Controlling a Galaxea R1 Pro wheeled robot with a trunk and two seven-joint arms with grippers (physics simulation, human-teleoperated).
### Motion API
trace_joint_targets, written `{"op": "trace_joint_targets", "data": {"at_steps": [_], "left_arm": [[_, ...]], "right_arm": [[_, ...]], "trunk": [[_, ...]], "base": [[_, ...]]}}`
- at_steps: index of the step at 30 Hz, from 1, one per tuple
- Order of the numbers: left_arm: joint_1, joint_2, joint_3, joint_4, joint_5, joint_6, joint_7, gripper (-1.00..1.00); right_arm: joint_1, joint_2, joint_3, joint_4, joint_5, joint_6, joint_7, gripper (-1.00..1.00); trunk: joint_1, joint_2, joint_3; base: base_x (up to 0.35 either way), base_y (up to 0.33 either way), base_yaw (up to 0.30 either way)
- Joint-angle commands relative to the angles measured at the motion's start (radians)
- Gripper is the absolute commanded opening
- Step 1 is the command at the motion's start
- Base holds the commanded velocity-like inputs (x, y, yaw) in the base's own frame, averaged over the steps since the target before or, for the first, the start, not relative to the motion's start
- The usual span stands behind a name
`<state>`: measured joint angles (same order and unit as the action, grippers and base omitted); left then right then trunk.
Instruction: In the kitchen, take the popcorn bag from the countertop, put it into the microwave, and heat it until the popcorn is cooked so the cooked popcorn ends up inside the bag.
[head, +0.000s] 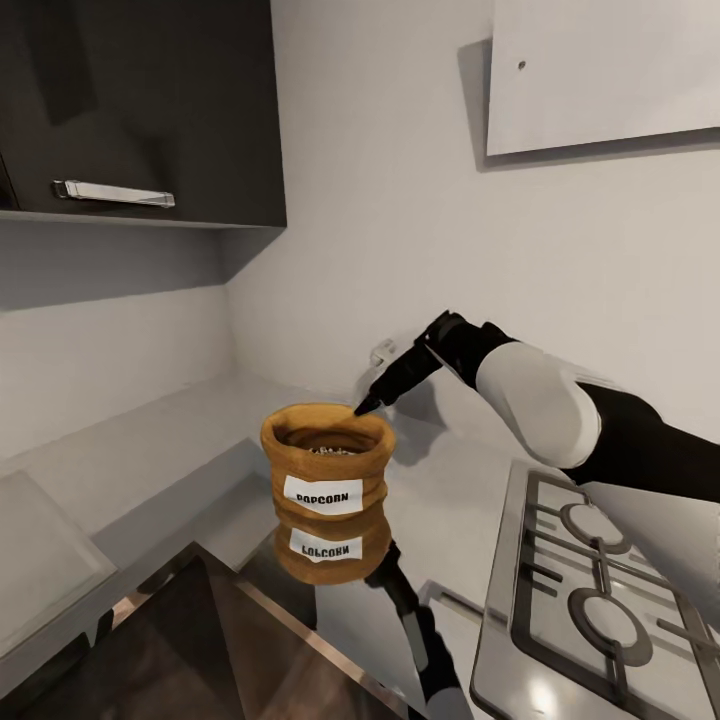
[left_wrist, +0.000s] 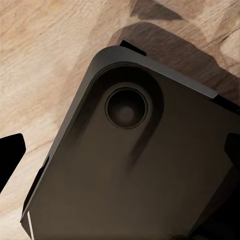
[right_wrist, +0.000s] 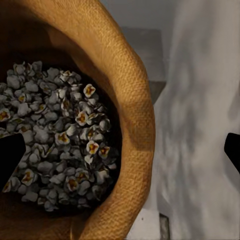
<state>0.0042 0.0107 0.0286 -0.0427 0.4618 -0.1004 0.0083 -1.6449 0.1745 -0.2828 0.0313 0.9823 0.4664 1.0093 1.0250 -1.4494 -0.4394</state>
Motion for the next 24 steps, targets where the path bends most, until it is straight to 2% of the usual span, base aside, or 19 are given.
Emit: {"op": "trace_joint_targets", "data": {"at_steps": [1, 7, 10, 24], "left_arm": [[0.0, 0.0, 0.003, -0.002, 0.0, -0.001, 0.001, 1.0], [0.0, 0.0, 0.002, -0.002, 0.0, -0.001, 0.001, 1.0], [0.0, 0.0, 0.003, -0.002, 0.0, -0.001, 0.001, 1.0], [0.0, 0.0, 0.002, -0.002, 0.0, -0.001, 0.001, 1.0]], "right_arm": [[0.0, 0.0, -0.009, 0.001, 0.004, 0.008, 0.001, 1.0], [0.032, 0.0, -0.013, 0.0, 0.002, -0.078, -0.002, 1.0], [0.08, 0.0, -0.013, -0.005, 0.002, -0.121, -0.008, 1.0], [0.099, 0.0, -0.015, -0.014, 0.001, -0.157, -0.042, 1.0]], "trunk": [[0.0, -0.001, -0.001], [0.0, -0.001, -0.001], [0.0, -0.001, -0.001], [0.0, -0.001, -0.001]], "base": [[0.0, 0.0, 0.0], [0.0, 0.0, 0.0], [0.0, 0.0, 0.0], [0.0, 0.0, 0.0]]}}
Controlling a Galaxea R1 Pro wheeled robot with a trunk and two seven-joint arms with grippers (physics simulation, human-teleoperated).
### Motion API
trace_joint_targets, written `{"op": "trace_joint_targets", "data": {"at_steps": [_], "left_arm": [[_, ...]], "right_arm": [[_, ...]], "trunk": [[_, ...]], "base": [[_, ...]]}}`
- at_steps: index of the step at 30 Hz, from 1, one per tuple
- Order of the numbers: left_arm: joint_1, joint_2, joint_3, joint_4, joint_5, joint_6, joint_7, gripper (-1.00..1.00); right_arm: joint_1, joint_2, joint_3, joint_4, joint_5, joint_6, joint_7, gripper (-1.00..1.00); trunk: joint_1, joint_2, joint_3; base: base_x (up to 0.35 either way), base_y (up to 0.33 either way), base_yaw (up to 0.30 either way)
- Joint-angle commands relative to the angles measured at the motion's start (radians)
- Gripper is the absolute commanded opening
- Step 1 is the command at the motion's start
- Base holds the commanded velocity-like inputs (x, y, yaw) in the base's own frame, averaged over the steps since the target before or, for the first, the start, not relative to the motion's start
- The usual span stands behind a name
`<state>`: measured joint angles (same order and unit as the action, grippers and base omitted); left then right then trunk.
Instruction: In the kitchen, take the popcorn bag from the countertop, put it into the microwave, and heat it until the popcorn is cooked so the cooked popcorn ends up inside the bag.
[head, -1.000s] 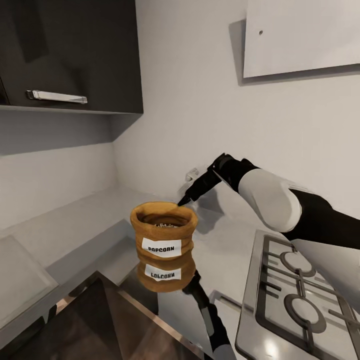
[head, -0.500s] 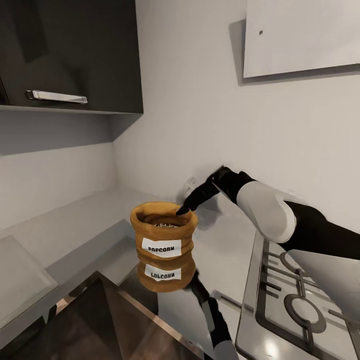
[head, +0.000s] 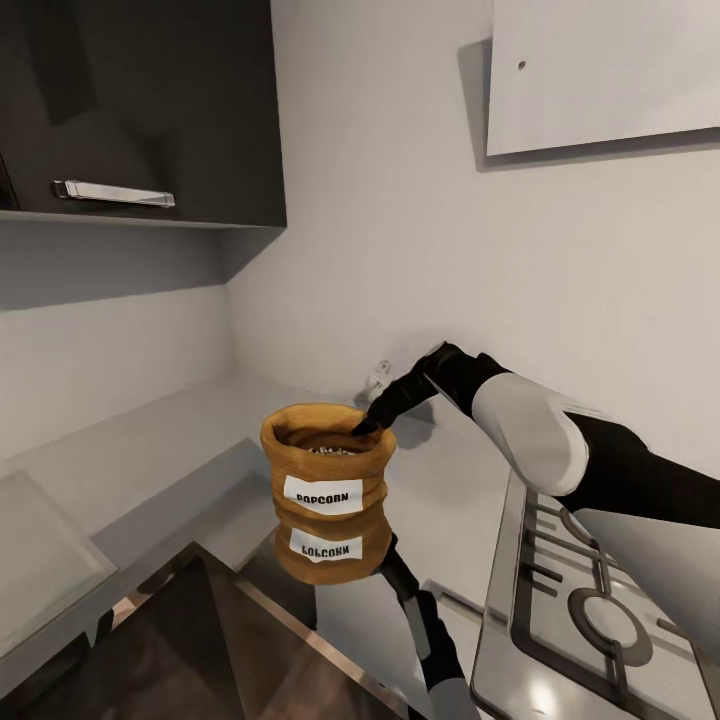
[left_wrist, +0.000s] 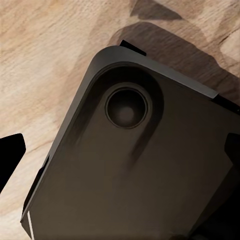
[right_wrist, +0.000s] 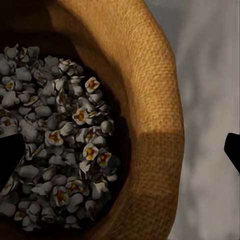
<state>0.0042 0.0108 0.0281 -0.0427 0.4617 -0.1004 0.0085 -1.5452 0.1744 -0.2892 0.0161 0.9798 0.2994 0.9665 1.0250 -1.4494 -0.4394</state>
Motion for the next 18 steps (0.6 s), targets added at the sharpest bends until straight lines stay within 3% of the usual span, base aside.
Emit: {"op": "trace_joint_targets", "data": {"at_steps": [1, 7, 18], "left_arm": [[0.0, 0.0, 0.003, -0.002, 0.0, -0.001, 0.001, 1.0], [0.0, -0.001, 0.003, -0.002, 0.0, -0.001, 0.001, 1.0], [0.0, -0.001, 0.003, -0.002, 0.0, -0.001, 0.001, 1.0]], "right_arm": [[-0.001, 0.0, -0.008, 0.001, 0.003, 0.01, -0.003, 1.0], [0.0, 0.0, -0.01, 0.004, 0.001, 0.01, -0.037, 1.0], [0.025, -0.006, -0.01, 0.014, 0.003, 0.01, -0.04, 1.0]], "trunk": [[0.0, -0.001, -0.001], [0.0, -0.001, -0.001], [0.0, -0.001, -0.001]], "base": [[0.0, 0.0, 0.0], [0.0, 0.0, 0.0], [0.0, 0.0, 0.0]]}}
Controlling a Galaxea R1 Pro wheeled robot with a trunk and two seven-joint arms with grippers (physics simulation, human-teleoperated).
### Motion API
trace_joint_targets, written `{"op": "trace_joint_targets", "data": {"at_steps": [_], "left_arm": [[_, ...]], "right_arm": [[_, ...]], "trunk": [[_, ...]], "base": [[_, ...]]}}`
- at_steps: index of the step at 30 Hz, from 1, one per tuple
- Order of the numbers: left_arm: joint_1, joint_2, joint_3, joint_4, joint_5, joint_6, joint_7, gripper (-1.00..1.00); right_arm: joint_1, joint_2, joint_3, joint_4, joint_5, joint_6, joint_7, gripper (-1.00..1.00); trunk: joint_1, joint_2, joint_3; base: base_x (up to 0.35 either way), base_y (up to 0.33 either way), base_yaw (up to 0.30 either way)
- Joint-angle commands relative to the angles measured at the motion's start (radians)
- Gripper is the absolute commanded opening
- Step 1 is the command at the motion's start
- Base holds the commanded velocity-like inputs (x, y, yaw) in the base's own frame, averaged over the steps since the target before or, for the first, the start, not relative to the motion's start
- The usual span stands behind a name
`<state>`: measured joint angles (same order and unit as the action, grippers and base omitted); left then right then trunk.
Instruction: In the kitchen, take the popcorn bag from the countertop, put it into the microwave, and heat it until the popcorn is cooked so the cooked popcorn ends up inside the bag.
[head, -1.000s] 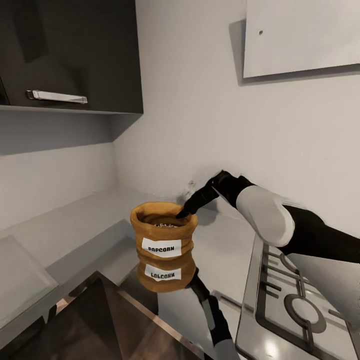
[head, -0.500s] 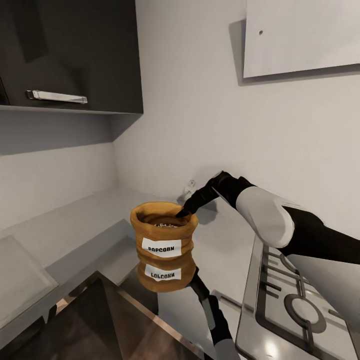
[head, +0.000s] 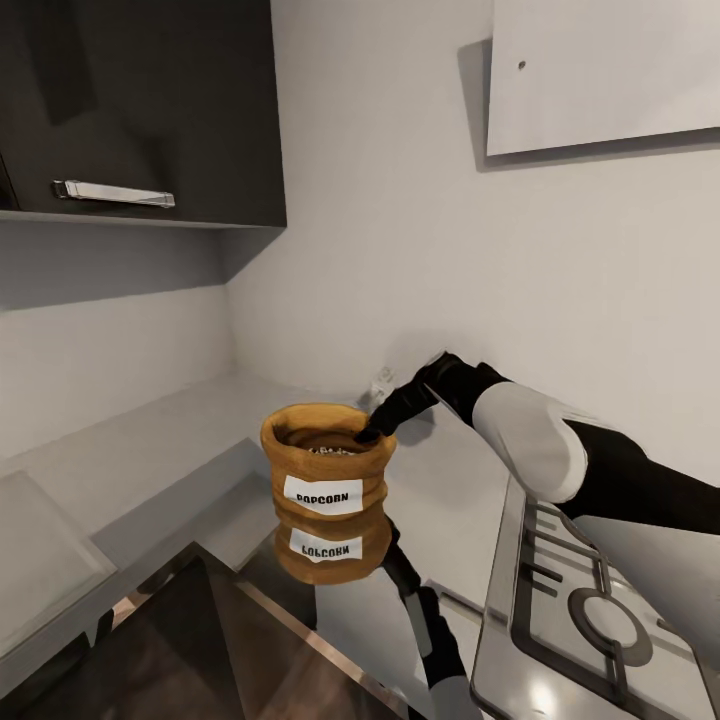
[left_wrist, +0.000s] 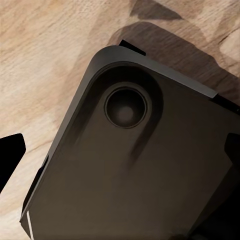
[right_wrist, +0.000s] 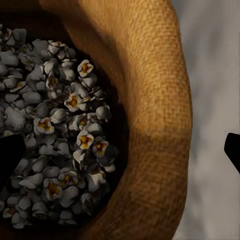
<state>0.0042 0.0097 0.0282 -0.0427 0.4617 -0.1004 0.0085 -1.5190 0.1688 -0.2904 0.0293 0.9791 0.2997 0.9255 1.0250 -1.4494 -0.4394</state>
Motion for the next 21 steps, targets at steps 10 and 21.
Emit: {"op": "trace_joint_targets", "data": {"at_steps": [10, 21], "left_arm": [[0.0, 0.0, 0.003, -0.002, 0.0, -0.001, 0.001, 1.0], [0.0, 0.0, 0.003, -0.002, 0.0, -0.001, 0.001, 1.0]], "right_arm": [[0.002, 0.0, -0.009, 0.001, 0.003, 0.01, 0.002, -1.0], [0.002, 0.0, -0.01, 0.001, 0.0, 0.012, 0.001, -1.0]], "trunk": [[0.0, -0.001, -0.001], [0.0, -0.001, -0.001]], "base": [[0.0, 0.0, 0.0], [0.0, 0.0, 0.0]]}}
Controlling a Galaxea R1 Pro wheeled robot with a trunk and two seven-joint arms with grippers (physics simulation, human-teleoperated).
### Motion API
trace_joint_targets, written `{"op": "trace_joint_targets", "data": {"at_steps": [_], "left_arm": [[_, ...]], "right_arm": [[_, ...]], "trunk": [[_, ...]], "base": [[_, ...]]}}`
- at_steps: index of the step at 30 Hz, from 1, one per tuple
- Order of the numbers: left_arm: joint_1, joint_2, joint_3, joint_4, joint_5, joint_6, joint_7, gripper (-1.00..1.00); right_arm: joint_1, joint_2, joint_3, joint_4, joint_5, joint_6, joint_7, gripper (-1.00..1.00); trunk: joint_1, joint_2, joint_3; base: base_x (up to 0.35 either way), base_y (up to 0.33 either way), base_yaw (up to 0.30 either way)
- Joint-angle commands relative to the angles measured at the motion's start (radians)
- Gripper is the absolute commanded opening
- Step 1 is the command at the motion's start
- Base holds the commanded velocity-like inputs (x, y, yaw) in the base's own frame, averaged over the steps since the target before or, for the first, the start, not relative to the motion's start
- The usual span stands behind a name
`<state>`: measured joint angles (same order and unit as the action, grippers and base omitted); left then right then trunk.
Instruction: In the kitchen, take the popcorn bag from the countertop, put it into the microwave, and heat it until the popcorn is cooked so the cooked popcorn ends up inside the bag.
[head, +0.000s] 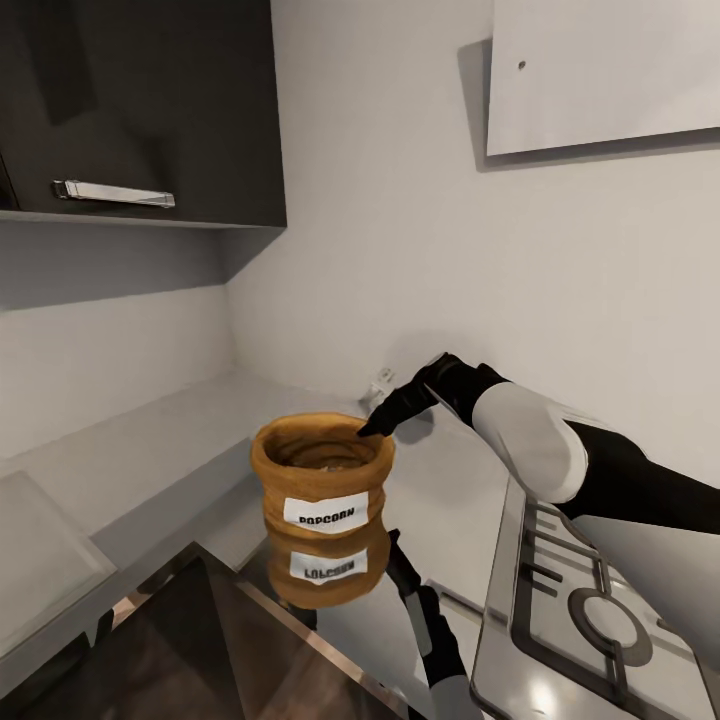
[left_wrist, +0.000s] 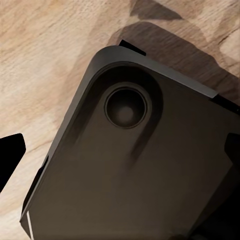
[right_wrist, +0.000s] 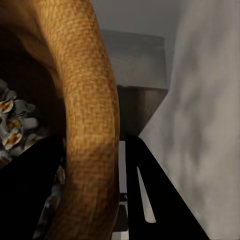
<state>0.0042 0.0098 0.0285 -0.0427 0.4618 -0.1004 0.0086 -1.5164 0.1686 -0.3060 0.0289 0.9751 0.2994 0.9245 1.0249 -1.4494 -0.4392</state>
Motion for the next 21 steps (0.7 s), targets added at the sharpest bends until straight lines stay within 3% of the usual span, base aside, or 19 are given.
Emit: {"op": "trace_joint_targets", "data": {"at_steps": [1, 3, 5, 6, 8, 12, 14, 21], "left_arm": [[0.0, 0.0, 0.003, -0.002, 0.0, -0.001, 0.001, 1.0], [0.0, 0.0, 0.003, -0.002, 0.0, -0.001, 0.001, 1.0], [0.0, 0.0, 0.003, -0.002, 0.0, -0.001, 0.002, 1.0], [0.0, 0.0, 0.002, -0.002, 0.0, -0.001, 0.001, 1.0], [0.0, 0.001, 0.002, -0.002, 0.0, -0.001, 0.001, 1.0], [0.0, 0.0, 0.002, -0.002, 0.0, -0.001, 0.002, 1.0], [0.0, 0.0, 0.003, -0.002, 0.0, -0.001, 0.002, 1.0], [0.0, -0.001, 0.002, -0.002, 0.0, -0.001, 0.002, 1.0]], "right_arm": [[-0.001, 0.0, 0.005, 0.002, 0.004, 0.013, 0.002, -1.0], [-0.001, 0.0, 0.002, -0.006, -0.012, 0.022, 0.001, -1.0], [-0.001, 0.001, 0.0, -0.013, -0.079, 0.053, 0.001, -1.0], [-0.001, 0.001, -0.001, -0.014, -0.104, 0.083, 0.001, -1.0], [-0.001, 0.002, -0.002, -0.029, -0.148, 0.215, 0.001, -1.0], [-0.001, 0.003, 0.002, -0.274, -0.161, 0.447, 0.007, -1.0], [-0.001, 0.004, 0.004, -0.383, -0.162, 0.62, 0.008, -1.0], [-0.001, 0.0, 0.007, -0.509, -0.153, 0.72, 0.0, -1.0]], "trunk": [[0.0, -0.001, -0.001], [0.0, -0.001, -0.001], [0.0, -0.001, -0.001], [0.0, -0.001, -0.001], [0.0, -0.001, -0.001], [0.0, -0.001, -0.001], [0.0, -0.001, -0.001], [0.0, -0.001, -0.001]], "base": [[0.0, 0.0, 0.0], [0.0, 0.0, 0.0], [0.0, 0.0, 0.0], [0.0, 0.0, 0.0], [0.0, 0.0, 0.0], [0.0, 0.0, 0.0], [0.0, 0.0, 0.0], [0.0, 0.0, 0.0]]}}
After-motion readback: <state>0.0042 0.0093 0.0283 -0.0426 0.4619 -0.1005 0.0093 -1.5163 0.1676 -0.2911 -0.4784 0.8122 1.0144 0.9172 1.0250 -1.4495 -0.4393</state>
